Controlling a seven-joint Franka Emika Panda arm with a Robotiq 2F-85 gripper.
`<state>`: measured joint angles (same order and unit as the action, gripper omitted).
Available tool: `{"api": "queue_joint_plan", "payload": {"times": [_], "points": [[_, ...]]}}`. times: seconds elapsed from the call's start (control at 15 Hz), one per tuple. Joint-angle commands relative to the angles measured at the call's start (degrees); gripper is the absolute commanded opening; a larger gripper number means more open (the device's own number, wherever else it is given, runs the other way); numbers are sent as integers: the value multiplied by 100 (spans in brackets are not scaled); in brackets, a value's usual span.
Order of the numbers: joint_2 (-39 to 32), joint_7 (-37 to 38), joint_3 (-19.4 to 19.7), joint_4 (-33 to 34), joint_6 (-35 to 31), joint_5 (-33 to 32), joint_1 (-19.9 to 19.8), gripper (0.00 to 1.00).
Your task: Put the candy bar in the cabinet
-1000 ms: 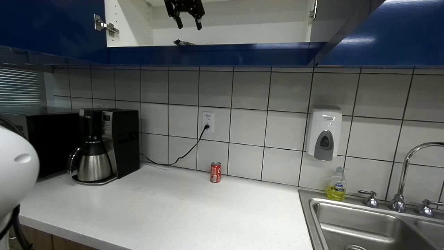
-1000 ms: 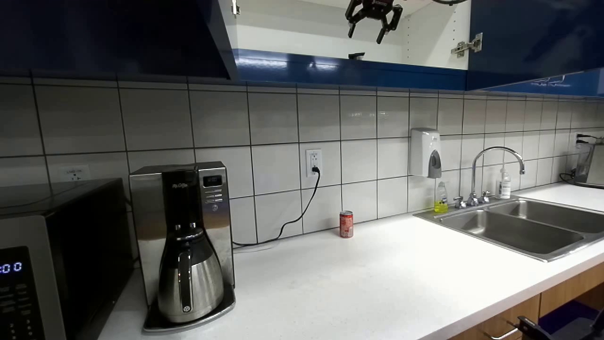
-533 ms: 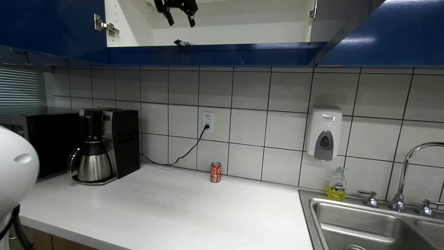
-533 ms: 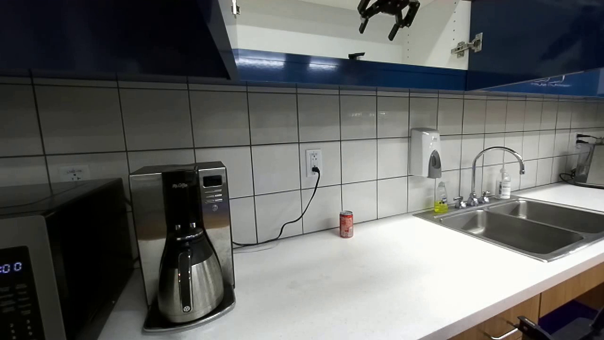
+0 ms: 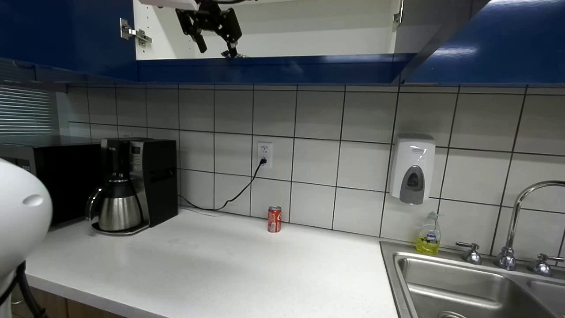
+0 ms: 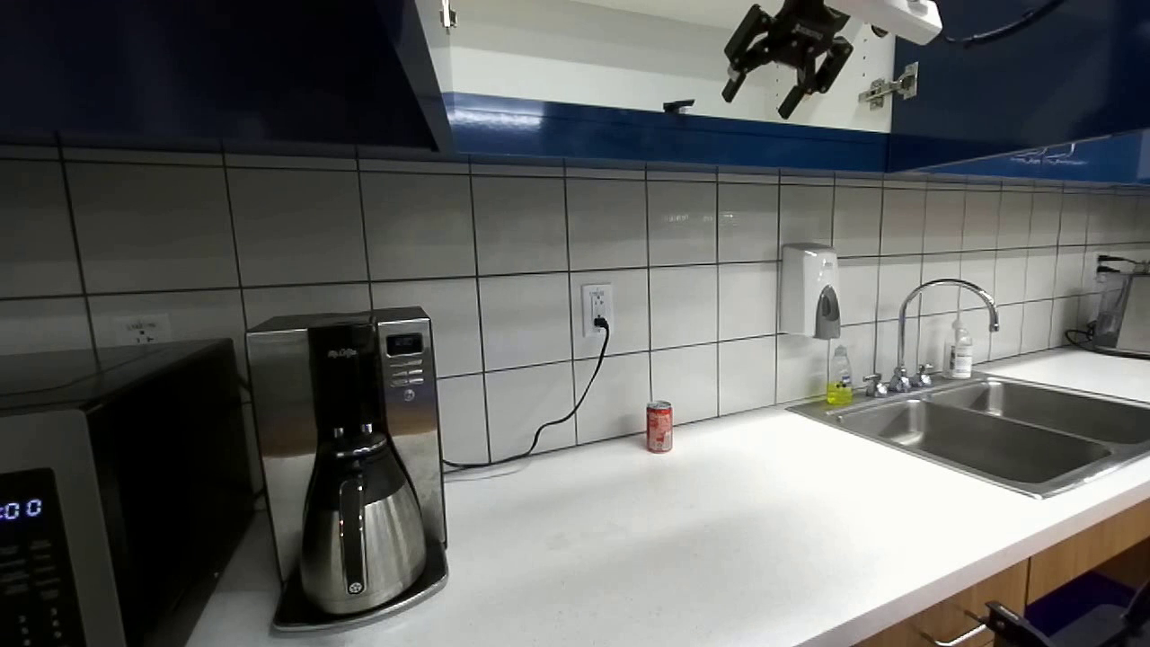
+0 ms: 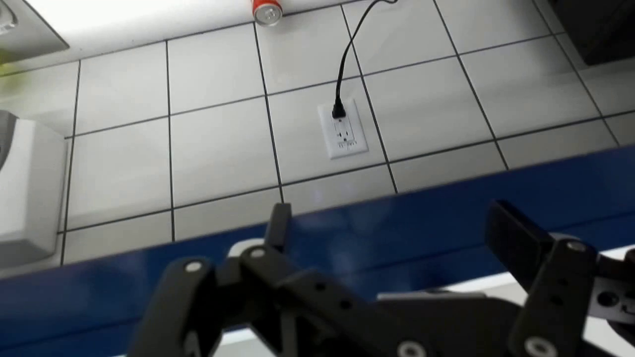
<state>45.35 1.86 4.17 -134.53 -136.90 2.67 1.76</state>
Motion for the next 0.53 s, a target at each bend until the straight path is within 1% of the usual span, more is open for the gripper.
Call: {"api": "queue_joint_plan", "payload": {"times": [0.0,0.2,0.47], "points": [[407,-139,77,-678,331,115,-62,100],[222,-89,74,-886,791,34,-168,100],[-193,-26,34,-1061,1167,-38,-286,100]]}}
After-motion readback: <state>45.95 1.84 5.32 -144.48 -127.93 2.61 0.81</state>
